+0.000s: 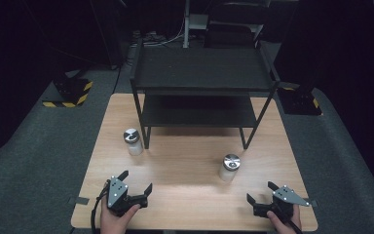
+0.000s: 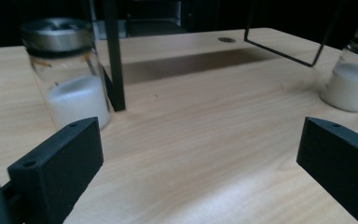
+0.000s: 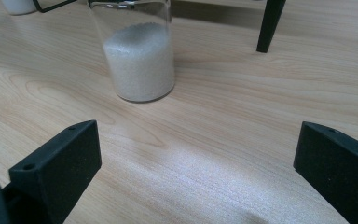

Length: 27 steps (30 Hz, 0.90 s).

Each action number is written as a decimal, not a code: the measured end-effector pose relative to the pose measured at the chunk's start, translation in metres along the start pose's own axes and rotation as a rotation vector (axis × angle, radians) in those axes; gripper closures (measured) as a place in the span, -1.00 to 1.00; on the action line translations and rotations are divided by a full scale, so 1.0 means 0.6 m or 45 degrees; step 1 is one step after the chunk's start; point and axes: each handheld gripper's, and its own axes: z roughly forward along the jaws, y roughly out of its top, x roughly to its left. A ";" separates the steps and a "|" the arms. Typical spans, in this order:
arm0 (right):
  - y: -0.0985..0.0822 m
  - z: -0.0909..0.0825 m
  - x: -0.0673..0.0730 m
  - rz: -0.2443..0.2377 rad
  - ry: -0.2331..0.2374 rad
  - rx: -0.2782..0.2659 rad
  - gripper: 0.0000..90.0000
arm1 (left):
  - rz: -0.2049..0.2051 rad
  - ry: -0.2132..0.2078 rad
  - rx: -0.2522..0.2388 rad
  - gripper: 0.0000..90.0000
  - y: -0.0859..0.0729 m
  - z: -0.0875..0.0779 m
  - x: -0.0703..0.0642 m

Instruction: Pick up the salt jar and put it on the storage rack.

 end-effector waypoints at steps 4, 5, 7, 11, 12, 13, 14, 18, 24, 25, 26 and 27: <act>0.000 0.000 -0.002 0.003 0.005 0.001 -0.99 | -0.025 0.038 0.004 -0.99 0.008 0.008 0.005; 0.000 0.000 -0.002 0.005 0.006 -0.001 -0.99 | -0.021 0.045 0.008 -0.99 0.010 0.010 0.006; 0.000 -0.001 -0.002 0.007 0.007 -0.002 -0.99 | -0.023 0.053 0.010 -0.99 0.014 0.014 0.007; -0.001 -0.001 -0.003 0.006 0.009 -0.005 -0.99 | -0.025 0.066 0.003 -0.99 0.021 0.027 0.009; -0.002 -0.001 -0.003 0.007 0.010 -0.005 -0.99 | -0.028 0.072 -0.001 -0.99 0.023 0.030 0.008; -0.002 -0.002 -0.003 0.006 0.010 -0.007 -0.99 | -0.026 0.077 0.000 -0.99 0.026 0.034 0.008; -0.002 -0.002 -0.003 0.007 0.012 -0.007 -0.99 | -0.025 0.081 -0.002 -0.99 0.029 0.037 0.008; -0.003 -0.002 -0.004 0.010 0.011 -0.009 -0.99 | -0.013 0.087 -0.013 -0.99 0.042 0.049 0.008; -0.003 -0.002 -0.004 0.009 0.014 -0.009 -0.99 | -0.006 0.126 -0.016 -0.99 0.058 0.070 0.013; -0.003 -0.002 -0.005 0.009 0.015 -0.009 -0.99 | -0.006 0.130 -0.017 -0.99 0.060 0.073 0.015; -0.003 -0.002 -0.004 0.009 0.015 -0.009 -0.99 | -0.005 0.142 -0.016 -0.99 0.063 0.076 0.015; -0.003 -0.002 -0.004 0.009 0.015 -0.008 -0.99 | -0.002 0.157 -0.020 -0.99 0.064 0.080 0.015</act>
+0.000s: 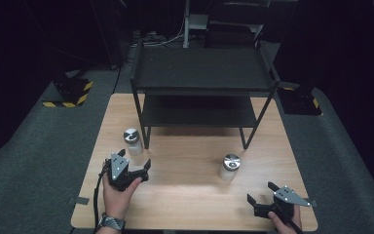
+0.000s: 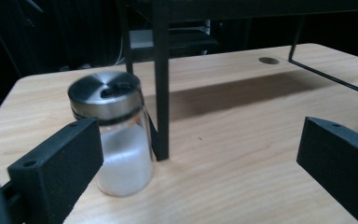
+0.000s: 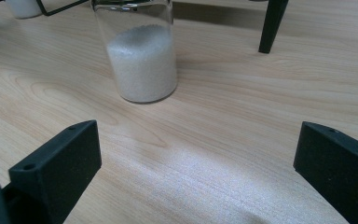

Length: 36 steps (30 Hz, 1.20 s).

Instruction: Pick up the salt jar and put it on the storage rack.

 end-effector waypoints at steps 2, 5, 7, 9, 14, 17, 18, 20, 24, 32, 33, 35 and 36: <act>0.001 0.000 0.000 -0.001 0.001 0.003 -0.99 | -0.005 0.016 0.010 -0.99 0.006 0.009 0.003; 0.000 0.000 0.000 -0.002 0.003 0.002 -0.99 | -0.003 0.034 0.024 -0.99 0.011 0.024 0.007; 0.000 0.000 0.000 -0.002 0.003 0.001 -0.99 | -0.007 0.044 0.026 -0.99 0.012 0.032 0.010; 0.000 0.000 0.000 -0.003 0.003 0.000 -0.99 | -0.029 0.061 0.039 -0.99 0.012 0.043 0.016; 0.000 0.000 0.001 -0.009 0.005 0.000 -0.99 | -0.038 0.097 0.063 -0.99 0.011 0.061 0.024; 0.001 0.000 0.002 -0.015 0.008 0.004 -0.99 | -0.054 0.115 0.075 -0.99 0.009 0.076 0.028; 0.001 0.000 0.003 -0.018 0.009 0.005 -0.99 | -0.054 0.120 0.078 -0.98 0.007 0.081 0.029; 0.001 0.001 0.003 -0.020 0.012 0.005 -0.99 | -0.067 0.134 0.096 -0.97 0.005 0.092 0.031; 0.001 0.000 0.005 -0.022 0.012 0.004 -0.99 | -0.091 0.152 0.102 -0.95 -0.001 0.104 0.034; 0.000 0.000 0.006 -0.022 0.010 0.001 -0.99 | -0.136 0.179 0.116 -0.88 -0.009 0.123 0.037; 0.000 0.000 0.006 -0.022 0.010 0.000 -0.99 | -0.133 0.185 0.112 -0.87 -0.010 0.124 0.037; 0.000 0.000 0.006 -0.020 0.010 0.000 -0.99 | -0.135 0.185 0.110 -0.81 -0.011 0.125 0.037; 0.000 0.000 0.006 -0.020 0.008 -0.001 -0.99 | -0.138 0.189 0.108 -0.79 -0.012 0.126 0.037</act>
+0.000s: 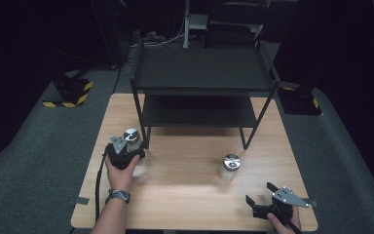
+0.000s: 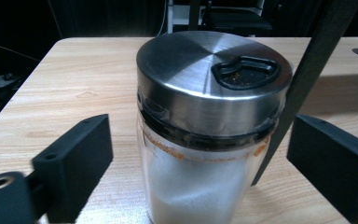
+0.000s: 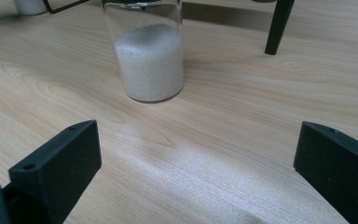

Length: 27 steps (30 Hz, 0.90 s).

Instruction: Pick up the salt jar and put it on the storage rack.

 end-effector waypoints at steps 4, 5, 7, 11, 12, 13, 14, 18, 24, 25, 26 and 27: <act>-0.001 0.000 0.000 0.003 -0.001 -0.002 -0.99 | 0.001 0.018 -0.001 -0.63 -0.002 0.004 -0.002; -0.001 0.000 0.000 0.003 0.000 -0.003 -0.99 | 0.003 0.020 0.000 -0.59 -0.002 0.005 -0.002; -0.001 0.000 0.000 0.005 -0.001 -0.003 -0.99 | 0.002 0.018 0.005 -0.55 -0.003 0.007 -0.001; -0.002 -0.001 -0.001 0.008 0.000 -0.007 -0.99 | 0.004 0.019 0.002 -0.50 -0.006 0.014 -0.002; -0.002 -0.001 -0.001 0.010 0.000 -0.007 -0.99 | -0.008 0.011 -0.002 -0.48 -0.007 0.016 -0.001; -0.002 -0.001 -0.001 0.015 0.000 -0.008 -0.99 | -0.017 0.007 -0.002 -0.46 -0.008 0.017 0.000; -0.002 -0.001 -0.001 0.014 0.000 -0.009 -0.99 | -0.022 0.002 -0.004 -0.45 -0.009 0.019 0.001; -0.003 -0.001 -0.002 0.017 0.000 -0.012 -0.99 | -0.014 -0.006 -0.017 -0.34 -0.012 0.019 0.000; -0.003 -0.001 -0.002 0.019 0.002 -0.014 -0.99 | -0.016 0.010 -0.027 -0.33 -0.015 0.017 -0.004; -0.004 -0.002 -0.002 0.020 0.001 -0.015 -0.99 | -0.019 0.011 -0.031 -0.32 -0.016 0.017 -0.004; -0.004 -0.002 -0.003 0.020 0.001 -0.016 -0.99 | -0.018 0.010 -0.035 -0.32 -0.017 0.016 -0.004; -0.004 -0.002 -0.003 0.021 0.001 -0.017 -0.99 | -0.014 0.010 -0.035 -0.32 -0.017 0.015 -0.004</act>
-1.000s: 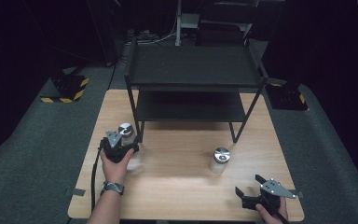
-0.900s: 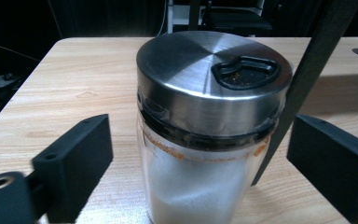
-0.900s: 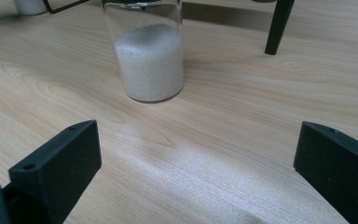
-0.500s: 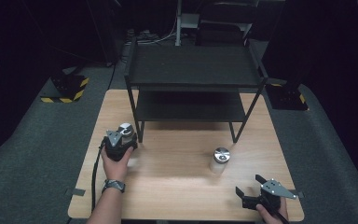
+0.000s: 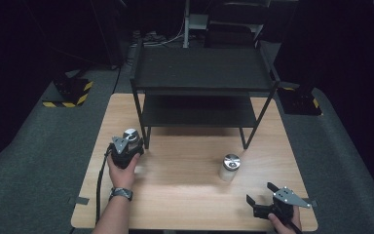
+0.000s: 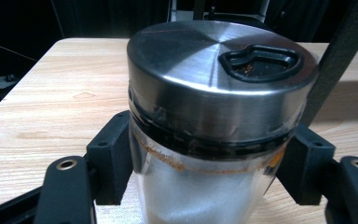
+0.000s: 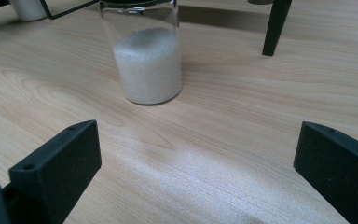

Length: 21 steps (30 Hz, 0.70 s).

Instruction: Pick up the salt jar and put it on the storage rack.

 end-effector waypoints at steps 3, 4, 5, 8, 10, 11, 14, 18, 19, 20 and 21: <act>0.000 0.000 0.000 0.000 0.002 -0.001 -0.99 | -0.006 -0.008 -0.007 -0.32 -0.003 -0.005 0.002; 0.000 0.000 0.000 0.000 0.003 -0.001 -0.99 | -0.001 -0.008 -0.003 -0.32 -0.002 -0.007 0.002; 0.000 0.000 -0.001 -0.001 0.003 0.000 -0.99 | 0.014 -0.006 0.001 -0.32 -0.001 -0.008 0.001; 0.000 0.000 -0.001 0.000 0.003 0.000 -0.99 | 0.014 -0.015 -0.010 -0.32 -0.002 -0.014 0.003; 0.000 0.000 -0.001 0.000 0.004 -0.001 -0.99 | 0.008 -0.013 -0.021 -0.31 -0.002 -0.019 0.003; 0.000 0.000 -0.001 0.000 0.003 -0.001 -0.99 | 0.003 -0.017 -0.025 -0.32 -0.002 -0.021 0.004; 0.000 0.000 -0.001 0.001 0.003 -0.002 -0.99 | -0.006 -0.008 -0.024 -0.31 -0.001 -0.031 0.005; 0.000 0.000 -0.001 0.002 0.004 -0.001 -0.99 | -0.005 -0.007 -0.028 -0.31 -0.002 -0.044 0.006; 0.000 0.000 -0.002 0.003 0.004 -0.002 -0.99 | -0.002 -0.008 -0.031 -0.31 -0.003 -0.047 0.006; -0.001 0.000 -0.002 0.003 0.004 -0.002 -0.99 | 0.003 -0.015 -0.028 -0.31 -0.002 -0.052 0.006; 0.000 0.000 -0.001 0.004 0.003 -0.001 -0.99 | 0.006 -0.020 -0.031 -0.31 -0.002 -0.054 0.006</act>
